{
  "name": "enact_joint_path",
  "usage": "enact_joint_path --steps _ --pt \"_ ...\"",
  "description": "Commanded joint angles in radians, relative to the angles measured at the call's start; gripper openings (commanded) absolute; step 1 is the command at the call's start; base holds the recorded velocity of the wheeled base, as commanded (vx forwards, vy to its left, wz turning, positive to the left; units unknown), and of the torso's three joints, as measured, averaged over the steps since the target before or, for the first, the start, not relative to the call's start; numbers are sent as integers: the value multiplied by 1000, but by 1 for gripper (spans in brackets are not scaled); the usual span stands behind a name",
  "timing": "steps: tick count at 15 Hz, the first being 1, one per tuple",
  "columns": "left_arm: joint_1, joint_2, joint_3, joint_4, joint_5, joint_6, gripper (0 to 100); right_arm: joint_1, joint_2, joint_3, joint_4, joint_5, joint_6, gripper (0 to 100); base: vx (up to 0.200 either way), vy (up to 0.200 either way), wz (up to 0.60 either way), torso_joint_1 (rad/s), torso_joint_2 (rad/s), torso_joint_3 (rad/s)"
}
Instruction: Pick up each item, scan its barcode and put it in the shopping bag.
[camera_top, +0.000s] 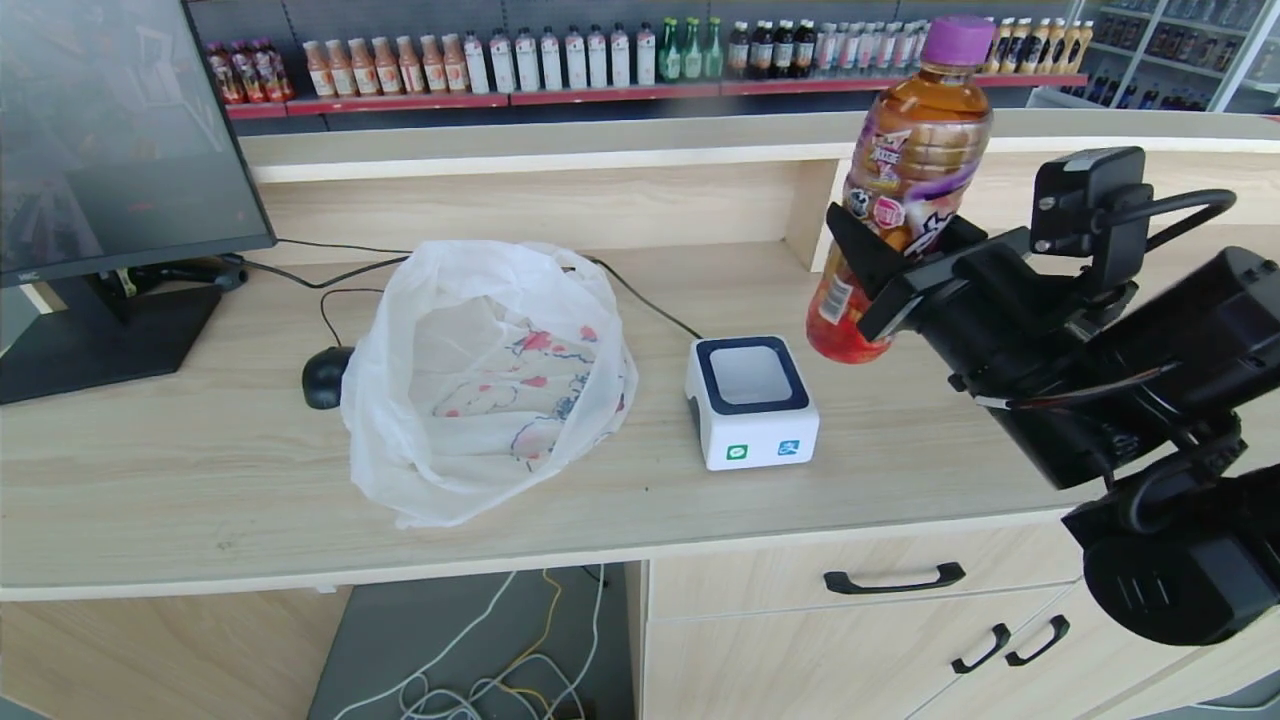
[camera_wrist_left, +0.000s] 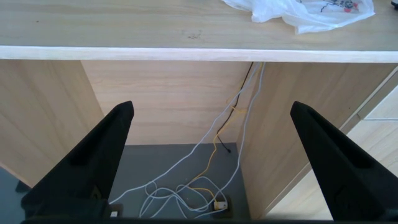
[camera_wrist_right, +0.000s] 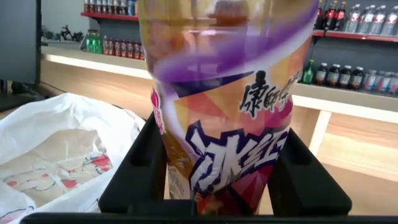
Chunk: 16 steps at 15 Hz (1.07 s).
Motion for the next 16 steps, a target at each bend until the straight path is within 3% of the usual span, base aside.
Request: enact_joint_path --steps 1,5,7,16 --pt "0 0 0 0 0 0 100 -1 -43 31 0 -30 22 0 0 0 0 0 0 0" --pt "0 0 0 0 0 -5 100 -21 -49 27 0 -178 121 0 0 0 0 0 0 0" --pt "0 0 0 0 0 -9 100 -34 -44 28 0 -178 124 0 0 0 0 0 0 0" --pt "2 0 0 0 2 -15 100 -37 -17 13 0 -178 130 0 0 200 0 4 2 3"
